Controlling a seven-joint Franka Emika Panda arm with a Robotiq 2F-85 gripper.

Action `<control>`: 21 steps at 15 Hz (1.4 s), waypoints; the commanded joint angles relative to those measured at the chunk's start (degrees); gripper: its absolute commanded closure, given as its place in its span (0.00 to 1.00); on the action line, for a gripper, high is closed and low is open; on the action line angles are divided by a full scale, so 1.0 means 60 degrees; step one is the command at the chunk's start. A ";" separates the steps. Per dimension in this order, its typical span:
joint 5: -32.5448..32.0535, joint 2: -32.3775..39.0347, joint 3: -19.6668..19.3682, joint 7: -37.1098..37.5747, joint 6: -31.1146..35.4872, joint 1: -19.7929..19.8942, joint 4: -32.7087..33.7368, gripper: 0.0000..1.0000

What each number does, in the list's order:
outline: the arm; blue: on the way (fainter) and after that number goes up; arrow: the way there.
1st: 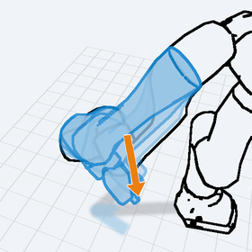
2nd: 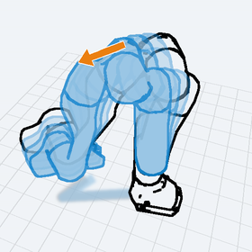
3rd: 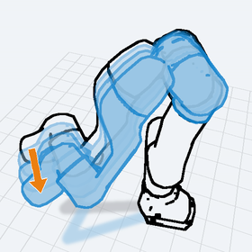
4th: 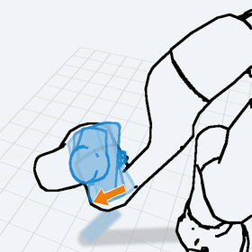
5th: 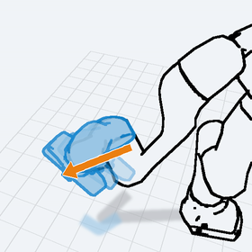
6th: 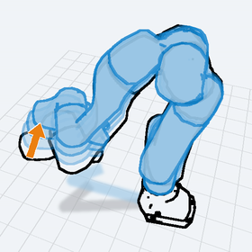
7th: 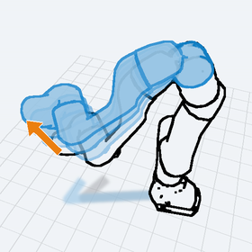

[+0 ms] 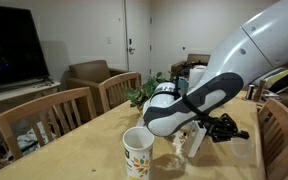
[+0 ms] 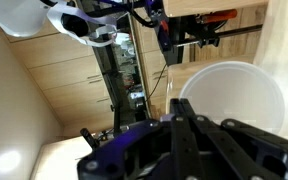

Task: Move the white lid forwards

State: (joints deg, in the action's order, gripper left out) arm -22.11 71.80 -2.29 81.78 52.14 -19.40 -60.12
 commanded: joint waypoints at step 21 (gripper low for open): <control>-0.0111 0.0458 -0.0569 -0.0663 -0.0569 -0.0046 0.0602 1.00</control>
State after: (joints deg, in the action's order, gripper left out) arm -22.20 73.83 -5.16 79.01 50.24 -18.67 -57.55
